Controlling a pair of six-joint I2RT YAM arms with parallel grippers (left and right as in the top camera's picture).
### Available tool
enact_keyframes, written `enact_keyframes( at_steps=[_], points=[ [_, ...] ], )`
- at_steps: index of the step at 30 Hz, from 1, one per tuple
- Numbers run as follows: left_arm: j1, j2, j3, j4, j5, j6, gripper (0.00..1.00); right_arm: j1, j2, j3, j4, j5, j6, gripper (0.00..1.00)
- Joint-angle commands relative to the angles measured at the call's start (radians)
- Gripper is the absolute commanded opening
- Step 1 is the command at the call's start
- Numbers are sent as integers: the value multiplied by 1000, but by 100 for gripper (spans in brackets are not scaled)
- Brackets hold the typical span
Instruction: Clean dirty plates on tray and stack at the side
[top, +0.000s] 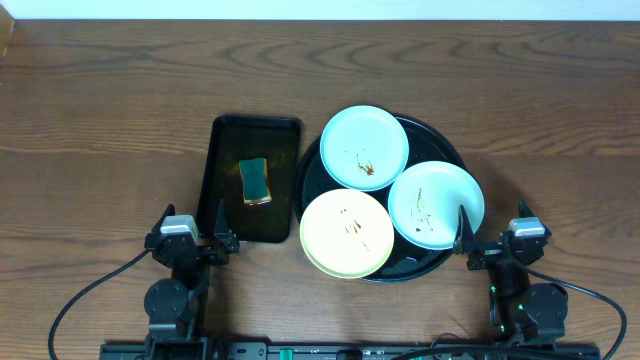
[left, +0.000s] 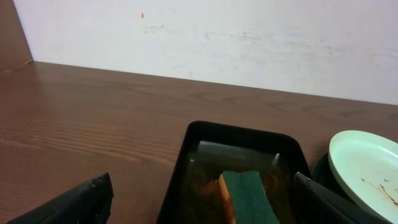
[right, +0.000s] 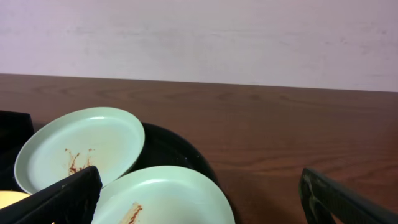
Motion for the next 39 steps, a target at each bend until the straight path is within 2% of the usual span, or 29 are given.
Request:
enact_keyframes(
  at_steps=[1, 25, 33, 39],
  points=[
    [5, -6, -11, -47, -6, 8, 90, -5, -4, -1, -4, 10, -15, 99],
    [5, 26, -11, -47, -6, 8, 90, -5, -1, -1, -6, 36, -22, 99],
    [5, 175, 50, -89, -10, -33, 90, -6, 116, 31, -35, 44, 81, 99],
    [5, 354, 207, -193, -9, -40, 90, -5, 294, 159, -86, 43, 87, 99]
  ],
)
